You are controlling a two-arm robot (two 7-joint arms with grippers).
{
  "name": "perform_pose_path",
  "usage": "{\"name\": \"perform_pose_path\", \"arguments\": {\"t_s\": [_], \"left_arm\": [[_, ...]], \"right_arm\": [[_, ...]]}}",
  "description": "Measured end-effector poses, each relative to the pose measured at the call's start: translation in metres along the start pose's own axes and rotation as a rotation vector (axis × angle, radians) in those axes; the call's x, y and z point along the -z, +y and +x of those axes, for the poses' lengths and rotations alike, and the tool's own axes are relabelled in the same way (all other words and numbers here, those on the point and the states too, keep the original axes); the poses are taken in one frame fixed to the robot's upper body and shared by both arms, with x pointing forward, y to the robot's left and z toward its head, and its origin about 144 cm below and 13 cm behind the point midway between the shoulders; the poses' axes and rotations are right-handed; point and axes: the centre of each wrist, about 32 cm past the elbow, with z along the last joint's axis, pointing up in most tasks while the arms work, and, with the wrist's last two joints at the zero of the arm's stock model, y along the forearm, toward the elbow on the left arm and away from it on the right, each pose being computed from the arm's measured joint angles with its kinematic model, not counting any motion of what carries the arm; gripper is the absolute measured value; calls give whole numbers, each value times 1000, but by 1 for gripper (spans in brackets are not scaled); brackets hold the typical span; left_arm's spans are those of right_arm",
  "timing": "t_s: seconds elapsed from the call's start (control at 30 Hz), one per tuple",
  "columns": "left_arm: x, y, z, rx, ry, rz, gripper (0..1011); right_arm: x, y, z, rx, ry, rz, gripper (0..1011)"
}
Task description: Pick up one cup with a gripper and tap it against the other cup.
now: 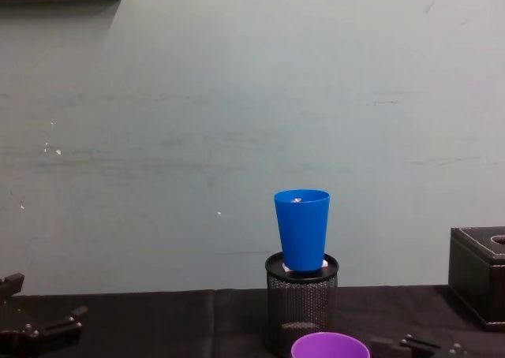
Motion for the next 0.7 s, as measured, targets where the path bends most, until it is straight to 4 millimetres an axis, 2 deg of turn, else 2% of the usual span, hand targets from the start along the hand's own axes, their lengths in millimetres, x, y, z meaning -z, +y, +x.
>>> {"name": "perform_pose_path", "arguments": {"t_s": [0.47, 0.7], "left_arm": [[0, 0, 0, 0, 0, 0, 1000], [0, 0, 0, 0, 0, 0, 1000]], "right_arm": [[3, 23, 2, -17, 19, -1, 1003], [5, 27, 2, -2, 10, 6, 1003]]}}
